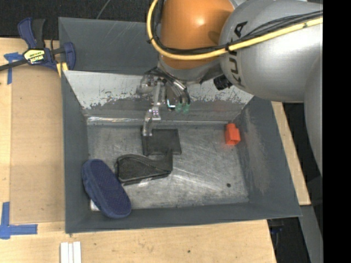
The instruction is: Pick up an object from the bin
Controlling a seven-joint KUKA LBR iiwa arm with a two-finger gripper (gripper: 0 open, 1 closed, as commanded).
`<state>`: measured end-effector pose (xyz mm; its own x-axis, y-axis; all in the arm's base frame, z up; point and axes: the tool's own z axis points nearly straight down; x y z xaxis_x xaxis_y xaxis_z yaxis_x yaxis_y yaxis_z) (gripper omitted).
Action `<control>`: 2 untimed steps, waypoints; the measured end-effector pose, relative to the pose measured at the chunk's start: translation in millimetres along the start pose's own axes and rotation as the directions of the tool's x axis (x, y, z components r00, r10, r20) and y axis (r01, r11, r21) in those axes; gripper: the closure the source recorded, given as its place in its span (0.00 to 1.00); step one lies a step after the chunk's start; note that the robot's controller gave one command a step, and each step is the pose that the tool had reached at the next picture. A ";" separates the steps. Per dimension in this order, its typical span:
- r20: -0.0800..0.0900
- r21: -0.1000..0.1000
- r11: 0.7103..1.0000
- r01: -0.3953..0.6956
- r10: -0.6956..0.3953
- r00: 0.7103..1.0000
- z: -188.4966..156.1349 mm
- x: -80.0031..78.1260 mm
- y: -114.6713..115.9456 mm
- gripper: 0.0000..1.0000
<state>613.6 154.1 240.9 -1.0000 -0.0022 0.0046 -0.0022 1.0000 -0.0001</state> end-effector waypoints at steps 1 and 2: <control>0.021 -0.001 0.972 0.235 -0.235 0.972 117.4 25.2 -10.9 0.00; 0.017 -0.003 0.991 0.137 -0.137 0.990 125.6 51.8 -57.5 0.00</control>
Offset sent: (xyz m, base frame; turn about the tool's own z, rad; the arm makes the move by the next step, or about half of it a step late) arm -0.0414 -0.0168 -0.1709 -0.2989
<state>561.3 96.5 115.6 -0.9902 -0.1392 -0.0124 -0.1392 0.9903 0.0032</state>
